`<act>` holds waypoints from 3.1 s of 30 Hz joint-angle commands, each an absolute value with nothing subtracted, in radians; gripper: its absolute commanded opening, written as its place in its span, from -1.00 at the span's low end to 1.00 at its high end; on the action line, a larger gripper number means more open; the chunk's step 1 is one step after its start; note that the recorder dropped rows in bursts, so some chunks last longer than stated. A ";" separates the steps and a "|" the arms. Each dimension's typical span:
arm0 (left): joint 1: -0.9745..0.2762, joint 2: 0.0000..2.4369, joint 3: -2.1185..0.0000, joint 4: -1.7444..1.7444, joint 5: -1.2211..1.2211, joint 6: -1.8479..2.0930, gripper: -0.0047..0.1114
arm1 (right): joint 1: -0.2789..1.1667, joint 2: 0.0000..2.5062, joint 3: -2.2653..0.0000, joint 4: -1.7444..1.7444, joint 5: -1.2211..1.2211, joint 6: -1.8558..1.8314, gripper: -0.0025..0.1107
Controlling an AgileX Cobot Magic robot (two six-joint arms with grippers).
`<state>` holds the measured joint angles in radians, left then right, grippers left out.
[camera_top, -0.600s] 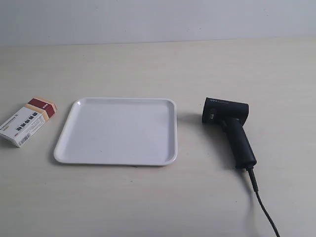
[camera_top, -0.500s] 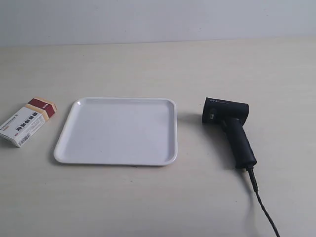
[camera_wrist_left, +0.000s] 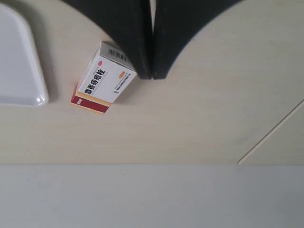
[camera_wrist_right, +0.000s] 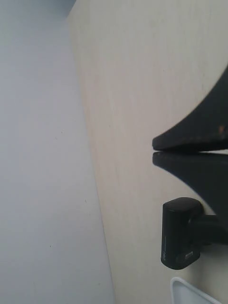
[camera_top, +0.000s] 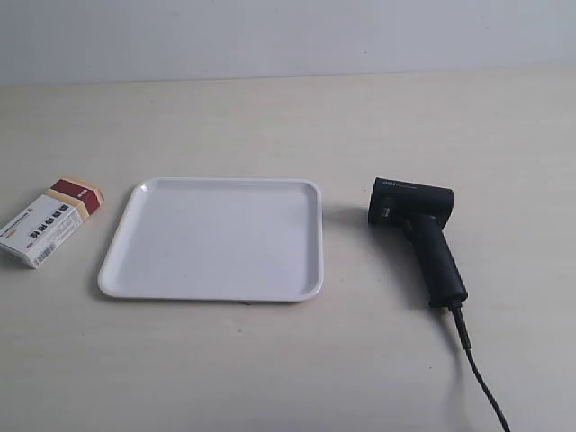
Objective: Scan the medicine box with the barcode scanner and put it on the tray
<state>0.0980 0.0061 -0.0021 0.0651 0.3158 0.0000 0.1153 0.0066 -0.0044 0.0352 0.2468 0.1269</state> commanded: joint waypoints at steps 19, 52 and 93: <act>0.100 0.000 0.000 0.067 0.310 0.000 -0.87 | 0.117 0.000 0.000 -0.017 -0.235 0.124 -0.96; 0.100 0.000 0.000 0.072 -0.117 0.000 -0.87 | 0.117 0.000 0.000 -0.027 -0.417 0.124 -0.96; -0.269 1.256 -0.899 0.061 0.804 0.038 -0.87 | 0.186 0.000 -0.100 -0.090 -0.182 0.212 -0.96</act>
<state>-0.2621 1.2329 -0.8909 0.0714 0.8005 0.0363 0.1849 0.0046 -0.0928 -0.0802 -0.1861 0.2061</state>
